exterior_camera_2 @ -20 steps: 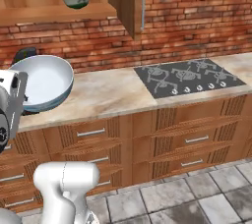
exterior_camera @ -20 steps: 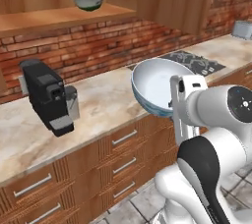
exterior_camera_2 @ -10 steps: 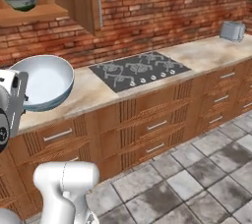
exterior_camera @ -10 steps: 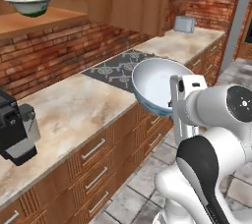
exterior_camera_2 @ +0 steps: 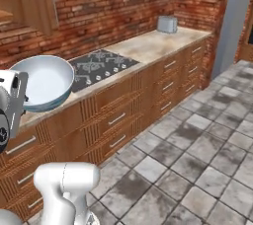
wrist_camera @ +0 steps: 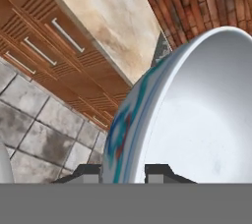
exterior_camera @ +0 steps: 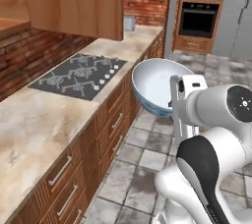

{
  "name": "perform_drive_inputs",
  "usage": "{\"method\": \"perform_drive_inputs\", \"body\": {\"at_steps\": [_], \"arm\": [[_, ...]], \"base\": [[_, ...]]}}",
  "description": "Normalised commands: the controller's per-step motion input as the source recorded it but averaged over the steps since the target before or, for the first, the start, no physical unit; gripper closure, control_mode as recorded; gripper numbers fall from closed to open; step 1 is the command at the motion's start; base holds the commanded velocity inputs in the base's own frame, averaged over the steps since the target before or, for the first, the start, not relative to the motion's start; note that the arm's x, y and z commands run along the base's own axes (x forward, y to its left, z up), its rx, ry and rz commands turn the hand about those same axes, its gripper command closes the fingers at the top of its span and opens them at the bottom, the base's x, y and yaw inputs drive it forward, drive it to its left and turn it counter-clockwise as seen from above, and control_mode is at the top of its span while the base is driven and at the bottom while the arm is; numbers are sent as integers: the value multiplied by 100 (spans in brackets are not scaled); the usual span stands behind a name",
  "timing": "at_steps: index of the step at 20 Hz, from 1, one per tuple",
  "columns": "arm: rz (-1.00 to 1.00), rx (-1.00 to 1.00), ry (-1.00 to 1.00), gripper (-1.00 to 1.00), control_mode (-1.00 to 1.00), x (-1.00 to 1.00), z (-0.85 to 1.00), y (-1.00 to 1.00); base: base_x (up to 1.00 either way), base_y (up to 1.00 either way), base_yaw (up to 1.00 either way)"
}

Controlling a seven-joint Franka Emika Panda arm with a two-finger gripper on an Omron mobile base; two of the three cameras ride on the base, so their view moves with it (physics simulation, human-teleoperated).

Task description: Move the bowls from the cabinet to the plates on the dining table.

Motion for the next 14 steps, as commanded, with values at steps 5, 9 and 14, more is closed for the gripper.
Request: {"method": "perform_drive_inputs", "body": {"at_steps": [5,9,14], "arm": [[0,0,0,100,100,0,0,0],[0,0,0,100,100,0,0,0],[0,0,0,100,100,0,0,0]], "base": [[0,-26,-52],[0,-27,-48],[12,-41,-37]]}}
